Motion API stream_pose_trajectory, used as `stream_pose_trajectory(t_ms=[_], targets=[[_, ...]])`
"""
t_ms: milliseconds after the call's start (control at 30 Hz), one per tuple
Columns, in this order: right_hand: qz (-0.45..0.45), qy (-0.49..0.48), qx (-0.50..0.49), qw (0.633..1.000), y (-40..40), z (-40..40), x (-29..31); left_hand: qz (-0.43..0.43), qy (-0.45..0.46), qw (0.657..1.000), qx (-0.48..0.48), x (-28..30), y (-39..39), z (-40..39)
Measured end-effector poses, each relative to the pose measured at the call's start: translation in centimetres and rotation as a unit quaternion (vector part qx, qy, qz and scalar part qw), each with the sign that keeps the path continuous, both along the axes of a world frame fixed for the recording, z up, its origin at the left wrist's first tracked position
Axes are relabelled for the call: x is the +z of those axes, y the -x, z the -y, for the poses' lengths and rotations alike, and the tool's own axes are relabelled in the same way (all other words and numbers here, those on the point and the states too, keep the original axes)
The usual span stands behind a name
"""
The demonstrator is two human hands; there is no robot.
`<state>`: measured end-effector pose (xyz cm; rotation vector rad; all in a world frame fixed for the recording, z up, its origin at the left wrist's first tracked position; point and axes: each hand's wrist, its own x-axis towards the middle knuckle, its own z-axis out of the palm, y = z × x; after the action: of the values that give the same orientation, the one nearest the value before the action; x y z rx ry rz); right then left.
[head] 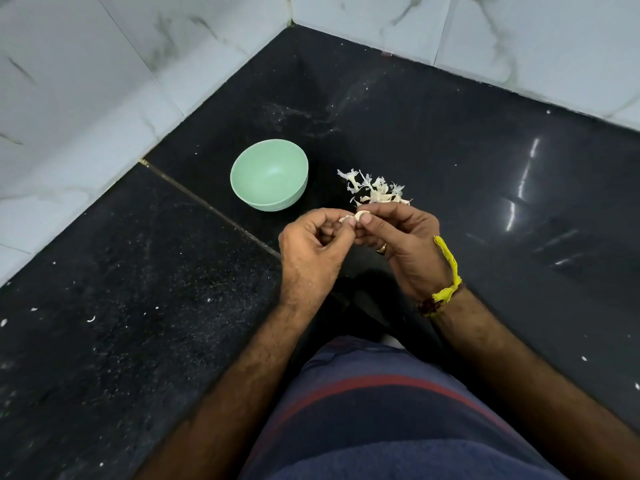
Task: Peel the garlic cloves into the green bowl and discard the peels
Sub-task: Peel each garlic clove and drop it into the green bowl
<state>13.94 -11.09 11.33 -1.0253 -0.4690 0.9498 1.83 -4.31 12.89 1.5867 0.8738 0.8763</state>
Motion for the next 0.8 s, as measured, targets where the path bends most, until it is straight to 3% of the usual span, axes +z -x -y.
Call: stream_pose_trajectory(t_ms=[367, 600, 700, 800], targets=[[-0.180, 0.042, 0.146, 0.972, -1.6, 0.3, 0.8, 0.052, 0.050, 0.994, -0.076, -0.1, 0.4, -0.5], [-0.260, 0.056, 0.251, 0.931, -2.4, 0.2, 0.6, 0.072, 0.086, 0.988, -0.107, -0.5, 0.3, -0.4], [-0.264, 0.050, 0.244, 0.932, -2.3, 0.3, 0.4, 0.109, 0.187, 0.971, -0.102, -0.5, -0.1, 0.1], [-0.221, 0.066, 0.197, 0.953, -1.6, 0.5, 0.3, 0.140, 0.329, 0.929, -0.099, -0.6, -0.2, 0.3]])
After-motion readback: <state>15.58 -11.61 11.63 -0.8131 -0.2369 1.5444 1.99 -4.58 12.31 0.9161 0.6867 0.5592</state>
